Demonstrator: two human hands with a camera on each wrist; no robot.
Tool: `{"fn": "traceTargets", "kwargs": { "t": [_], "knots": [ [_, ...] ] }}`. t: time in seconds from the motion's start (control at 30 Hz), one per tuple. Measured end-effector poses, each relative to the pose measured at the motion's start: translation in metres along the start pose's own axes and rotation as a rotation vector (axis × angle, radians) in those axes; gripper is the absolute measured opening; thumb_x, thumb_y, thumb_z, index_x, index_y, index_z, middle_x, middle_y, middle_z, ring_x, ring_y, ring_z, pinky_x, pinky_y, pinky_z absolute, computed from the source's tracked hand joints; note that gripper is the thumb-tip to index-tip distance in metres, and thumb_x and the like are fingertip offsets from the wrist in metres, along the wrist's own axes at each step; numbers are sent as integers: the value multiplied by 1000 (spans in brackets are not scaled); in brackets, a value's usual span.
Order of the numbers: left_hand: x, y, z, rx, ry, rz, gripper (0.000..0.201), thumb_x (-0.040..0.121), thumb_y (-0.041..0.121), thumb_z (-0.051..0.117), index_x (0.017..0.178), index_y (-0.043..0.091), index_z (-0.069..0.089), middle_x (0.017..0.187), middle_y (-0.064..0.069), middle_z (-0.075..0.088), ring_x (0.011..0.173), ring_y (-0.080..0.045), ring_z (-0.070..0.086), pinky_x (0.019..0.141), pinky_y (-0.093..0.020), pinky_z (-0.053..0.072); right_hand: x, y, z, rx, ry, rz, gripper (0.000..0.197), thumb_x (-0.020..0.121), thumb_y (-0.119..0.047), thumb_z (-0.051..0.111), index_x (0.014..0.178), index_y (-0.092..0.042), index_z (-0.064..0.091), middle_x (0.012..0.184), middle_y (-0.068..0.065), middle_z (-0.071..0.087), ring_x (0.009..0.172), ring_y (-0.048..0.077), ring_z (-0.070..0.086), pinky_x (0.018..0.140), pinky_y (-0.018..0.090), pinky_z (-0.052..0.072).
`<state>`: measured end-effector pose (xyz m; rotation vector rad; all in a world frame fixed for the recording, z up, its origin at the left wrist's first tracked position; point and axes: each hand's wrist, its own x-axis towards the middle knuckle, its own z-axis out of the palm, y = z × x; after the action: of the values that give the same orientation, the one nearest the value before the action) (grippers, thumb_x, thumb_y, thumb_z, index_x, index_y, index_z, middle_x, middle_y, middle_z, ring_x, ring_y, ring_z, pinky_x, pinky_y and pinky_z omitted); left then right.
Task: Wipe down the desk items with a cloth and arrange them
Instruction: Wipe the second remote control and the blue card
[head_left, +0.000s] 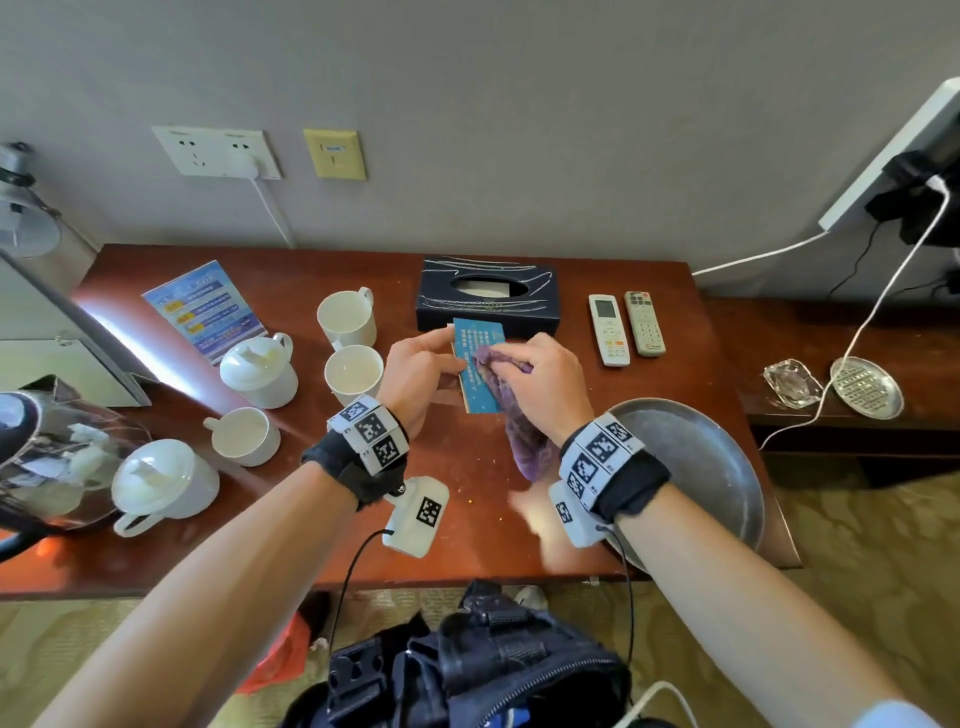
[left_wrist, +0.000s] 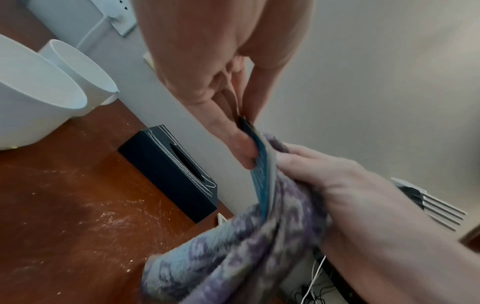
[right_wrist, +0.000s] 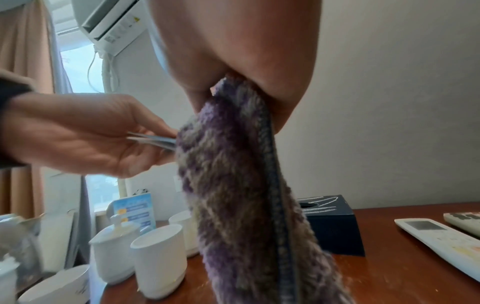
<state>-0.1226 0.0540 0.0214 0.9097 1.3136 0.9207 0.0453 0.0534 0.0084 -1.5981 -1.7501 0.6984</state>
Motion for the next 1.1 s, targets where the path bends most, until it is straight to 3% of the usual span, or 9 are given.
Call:
{"fn": "traceTargets", "kwargs": {
  "t": [0.07,0.2,0.33,0.43,0.63,0.77,0.9,1.03,1.1],
  "knots": [
    [3,1,-3,-21,34,-2,42,96,-4,49,134,11,58,109,-12,74,86,-23,76,65,-34,61,-10,7,0,-3,-55,-35,20,92,-27,69,110,-26,77,90,0,61,88,15,61,77,32,52],
    [4,0,-3,-24,44,-15,45,95,-6,49,135,11,59,105,-12,75,85,-25,76,71,-40,63,-17,13,-10,-5,-85,-48,18,89,-25,72,106,-26,78,85,-5,58,82,11,57,75,29,49],
    [-3,-5,8,32,-75,-29,36,96,-6,49,118,16,65,91,-3,77,83,-19,76,62,-32,60,1,7,-20,21,-7,20,18,92,-27,69,108,-24,77,90,0,60,88,14,59,79,32,51],
    [-5,-4,10,26,-103,-29,33,97,-5,49,107,23,65,87,0,77,84,-18,76,63,-32,61,9,3,-20,-9,5,25,19,93,-31,67,110,-27,76,92,0,60,89,14,60,77,31,51],
    [4,5,1,-1,7,17,34,96,-6,50,119,17,62,101,-6,75,86,-21,75,64,-33,62,-1,1,-12,33,-11,14,20,92,-28,69,110,-25,77,93,0,62,90,14,61,76,26,50],
    [7,4,-3,-11,43,13,40,93,-10,47,126,9,62,96,-8,76,81,-21,75,63,-36,62,-15,5,-13,33,-98,-86,16,88,-21,73,101,-28,79,88,0,61,84,13,60,78,28,50],
    [5,-1,-4,-30,54,-9,41,94,-9,47,128,8,62,104,-13,75,86,-24,75,65,-36,62,-10,6,-26,-11,-145,-140,16,85,-20,76,99,-28,80,83,-6,60,79,13,59,77,35,52],
    [5,-1,-6,-21,57,-16,41,96,-4,49,133,9,59,109,-11,74,92,-22,74,71,-34,62,9,8,-40,50,-42,-55,15,87,-24,74,98,-32,79,84,0,61,81,18,60,78,40,52],
    [5,-1,-7,3,38,-20,40,97,-2,50,134,10,59,109,-9,74,93,-20,74,70,-32,61,17,6,-43,74,0,-32,15,88,-25,73,101,-31,78,83,-4,61,83,16,61,78,38,53]
  ]
}}
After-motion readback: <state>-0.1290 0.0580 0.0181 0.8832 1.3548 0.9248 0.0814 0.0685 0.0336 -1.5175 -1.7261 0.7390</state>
